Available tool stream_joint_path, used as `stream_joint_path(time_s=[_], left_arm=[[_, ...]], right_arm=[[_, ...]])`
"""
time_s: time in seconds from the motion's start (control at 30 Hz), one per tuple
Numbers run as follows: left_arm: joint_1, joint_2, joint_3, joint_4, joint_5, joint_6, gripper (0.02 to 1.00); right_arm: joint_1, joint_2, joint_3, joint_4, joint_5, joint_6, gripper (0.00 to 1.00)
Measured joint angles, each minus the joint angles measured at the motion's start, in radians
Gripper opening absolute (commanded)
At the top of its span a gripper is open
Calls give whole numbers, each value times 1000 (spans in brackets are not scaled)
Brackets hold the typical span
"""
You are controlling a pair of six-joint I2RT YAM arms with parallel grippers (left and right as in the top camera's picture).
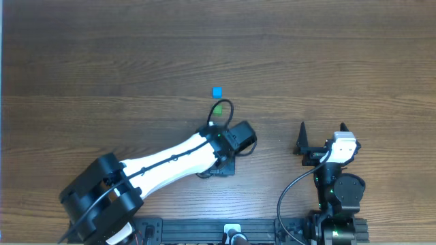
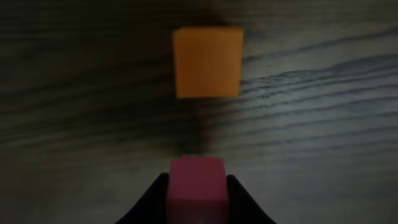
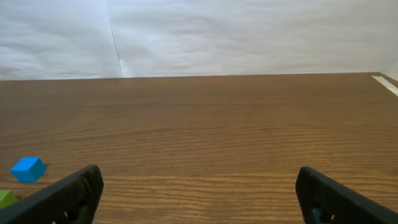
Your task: Stack Cubes
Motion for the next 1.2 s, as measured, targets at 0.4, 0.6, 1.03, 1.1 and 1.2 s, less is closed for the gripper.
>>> stream_joint_path(time_s=[0.4, 0.6, 1.03, 1.1, 1.2], left_arm=[[137, 1, 351, -180, -65, 46, 36], [206, 56, 380, -168, -69, 80, 36], [215, 166, 380, -135, -51, 105, 40], [215, 183, 380, -129, -51, 108, 38], [215, 209, 380, -123, -51, 108, 40]], right_arm=[[0, 0, 0, 0, 0, 0, 993], [0, 0, 0, 0, 0, -1, 993], [0, 0, 0, 0, 0, 0, 993], [0, 0, 0, 0, 0, 0, 991], [0, 0, 0, 0, 0, 0, 991]])
